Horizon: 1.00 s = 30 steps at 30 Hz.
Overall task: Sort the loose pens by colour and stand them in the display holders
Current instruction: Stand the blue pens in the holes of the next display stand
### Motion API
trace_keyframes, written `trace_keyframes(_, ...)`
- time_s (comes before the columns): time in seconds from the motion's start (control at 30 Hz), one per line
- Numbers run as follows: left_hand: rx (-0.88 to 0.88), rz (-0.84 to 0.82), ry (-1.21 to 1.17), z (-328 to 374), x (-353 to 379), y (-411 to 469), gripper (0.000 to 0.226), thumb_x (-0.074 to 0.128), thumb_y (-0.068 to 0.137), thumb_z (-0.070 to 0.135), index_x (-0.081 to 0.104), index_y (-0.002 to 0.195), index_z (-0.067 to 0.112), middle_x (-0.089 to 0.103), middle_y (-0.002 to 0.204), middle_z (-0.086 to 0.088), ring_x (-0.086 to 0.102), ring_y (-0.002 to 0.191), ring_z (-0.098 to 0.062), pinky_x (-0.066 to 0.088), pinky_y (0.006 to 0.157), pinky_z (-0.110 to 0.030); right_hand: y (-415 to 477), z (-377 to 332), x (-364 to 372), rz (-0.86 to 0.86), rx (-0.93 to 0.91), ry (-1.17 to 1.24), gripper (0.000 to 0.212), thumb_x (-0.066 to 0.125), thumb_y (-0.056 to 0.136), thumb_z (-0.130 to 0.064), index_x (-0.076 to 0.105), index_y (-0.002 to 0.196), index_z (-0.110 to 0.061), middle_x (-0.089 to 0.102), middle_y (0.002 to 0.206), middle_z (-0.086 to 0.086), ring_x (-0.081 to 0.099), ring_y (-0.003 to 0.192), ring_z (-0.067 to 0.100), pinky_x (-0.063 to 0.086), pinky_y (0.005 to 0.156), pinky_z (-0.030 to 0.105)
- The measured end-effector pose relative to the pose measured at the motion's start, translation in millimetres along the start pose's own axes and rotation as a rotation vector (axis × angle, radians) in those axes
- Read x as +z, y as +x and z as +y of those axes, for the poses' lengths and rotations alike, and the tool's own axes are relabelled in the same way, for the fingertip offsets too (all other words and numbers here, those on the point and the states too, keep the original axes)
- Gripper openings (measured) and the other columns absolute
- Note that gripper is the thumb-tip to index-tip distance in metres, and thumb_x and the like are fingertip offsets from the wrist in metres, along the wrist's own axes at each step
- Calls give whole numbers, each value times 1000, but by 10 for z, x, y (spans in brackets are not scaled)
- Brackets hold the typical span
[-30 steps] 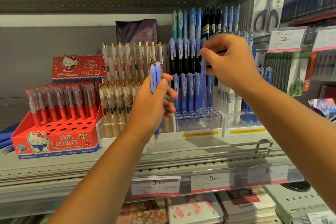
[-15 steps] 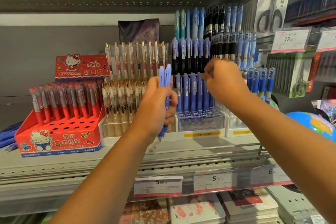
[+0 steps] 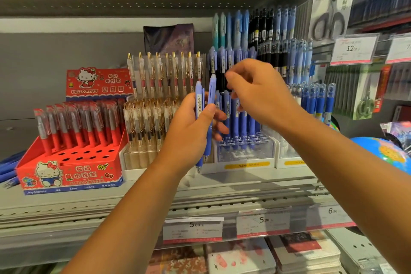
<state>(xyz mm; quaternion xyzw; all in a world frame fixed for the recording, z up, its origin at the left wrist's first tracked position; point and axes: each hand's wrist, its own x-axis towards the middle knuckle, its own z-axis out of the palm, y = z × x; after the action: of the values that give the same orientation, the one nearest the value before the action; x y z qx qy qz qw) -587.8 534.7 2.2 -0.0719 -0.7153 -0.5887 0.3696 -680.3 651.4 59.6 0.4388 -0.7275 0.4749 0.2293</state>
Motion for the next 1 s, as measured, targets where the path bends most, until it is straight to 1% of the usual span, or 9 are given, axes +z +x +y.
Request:
trace_keyframes(0.07, -6, -4, -15, -4, -2, 3, 17, 42, 105, 15, 55, 116, 20, 68, 80, 2, 66, 69, -17, 56, 61, -30, -22, -125, 20, -34, 51, 272, 17, 60, 95, -36, 63, 99, -19, 69, 86, 3, 69, 75, 16, 60, 67, 43)
trace_keyframes(0.2, 2, -35, -18, -10, -4, 1, 21, 43, 105, 16, 54, 120, 25, 69, 80, 5, 69, 73, -19, 57, 63, -30, -40, -159, 83, -2, -8, 202, 23, 76, 84, -27, 63, 100, -17, 67, 85, 2, 66, 73, 12, 59, 70, 37)
trace_keyframes(0.37, -13, -69, 8, -32, 0, -3, 25, 43, 105, 17, 54, 127, 20, 72, 91, 1, 73, 84, -21, 61, 71, -34, -45, -107, 75, -10, 60, 205, 18, 76, 84, -17, 67, 98, -13, 68, 86, 4, 68, 78, 17, 60, 74, 39)
trace_keyframes(0.5, -11, -50, 19, -39, -3, -1, 22, 44, 104, 20, 57, 123, 24, 72, 110, 1, 71, 97, -12, 59, 77, -26, -7, -110, -32, 14, 96, 260, 10, 71, 86, -6, 68, 95, -9, 69, 82, 9, 70, 68, 24, 62, 65, 40)
trace_keyframes(0.6, 13, 7, 51, -48, -11, 8, 17, 46, 104, 18, 59, 112, 24, 70, 104, 3, 69, 91, -9, 57, 71, -22, 56, -89, -159, 45, 131, 287, 11, 69, 88, -3, 69, 94, -12, 69, 82, 8, 71, 72, 24, 62, 61, 36)
trace_keyframes(0.7, 28, 44, 129, -42, -33, 13, 13, 47, 104, 20, 59, 103, 25, 60, 78, 10, 59, 70, -10, 53, 65, -29, 159, 8, -284, 88, 95, 130, 14, 67, 89, -5, 69, 101, -13, 69, 90, 5, 70, 81, 22, 62, 68, 34)
trace_keyframes(0.83, -3, 43, 117, -17, -30, 1, 23, 47, 102, 34, 57, 100, 13, 42, 69, 6, 35, 57, -11, 31, 56, -31, 246, 152, -319, 128, -5, -225, 19, 60, 93, -5, 68, 110, -8, 68, 102, 6, 65, 96, 22, 53, 88, 28)
trace_keyframes(0.9, -36, 46, 22, 14, -21, -5, 26, 41, 104, 29, 60, 97, 13, 41, 68, 3, 31, 54, -11, 26, 53, -33, 236, 220, -288, 125, -1, -297, 21, 56, 93, 0, 66, 111, -5, 67, 108, 10, 62, 106, 26, 49, 90, 27)
trace_keyframes(1.0, -50, 42, 52, 29, -16, -10, 32, 36, 107, 23, 65, 95, 22, 44, 67, 6, 35, 55, -11, 31, 54, -31, 204, 295, -240, 116, 32, -338, 23, 52, 92, 5, 64, 109, -5, 65, 104, 12, 60, 95, 28, 52, 84, 38)
